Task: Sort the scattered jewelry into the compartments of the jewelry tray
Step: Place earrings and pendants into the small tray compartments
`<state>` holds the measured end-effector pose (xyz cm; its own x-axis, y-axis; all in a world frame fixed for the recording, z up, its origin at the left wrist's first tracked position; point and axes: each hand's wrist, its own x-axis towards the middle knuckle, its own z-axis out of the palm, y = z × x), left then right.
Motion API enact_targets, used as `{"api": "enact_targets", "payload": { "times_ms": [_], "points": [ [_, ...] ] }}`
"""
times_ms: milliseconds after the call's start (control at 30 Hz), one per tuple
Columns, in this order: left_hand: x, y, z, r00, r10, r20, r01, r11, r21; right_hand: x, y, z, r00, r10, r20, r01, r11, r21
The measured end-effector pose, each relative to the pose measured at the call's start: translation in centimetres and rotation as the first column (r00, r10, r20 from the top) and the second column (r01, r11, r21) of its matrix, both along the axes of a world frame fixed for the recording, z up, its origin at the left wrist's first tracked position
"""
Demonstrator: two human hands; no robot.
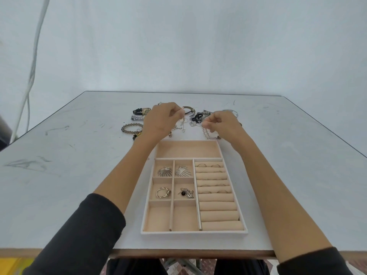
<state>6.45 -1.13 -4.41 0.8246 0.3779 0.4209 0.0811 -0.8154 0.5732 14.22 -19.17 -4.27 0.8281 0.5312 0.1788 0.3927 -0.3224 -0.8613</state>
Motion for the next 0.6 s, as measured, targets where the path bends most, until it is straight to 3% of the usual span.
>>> {"api": "enact_targets", "payload": {
  "times_ms": [267,600],
  "points": [
    [-4.0,-0.5,1.2,0.968,-0.148,0.202,0.215,0.902,-0.373,-1.5,-0.1,1.7,0.979,0.095,-0.178,-0.039,0.954,0.297],
    [-9.8,-0.8,2.7,0.931,-0.088,0.355,0.289,0.771,-0.567,-3.3,0.0,3.5,0.954,0.217,-0.205,-0.102,0.881,0.462]
  ]
}}
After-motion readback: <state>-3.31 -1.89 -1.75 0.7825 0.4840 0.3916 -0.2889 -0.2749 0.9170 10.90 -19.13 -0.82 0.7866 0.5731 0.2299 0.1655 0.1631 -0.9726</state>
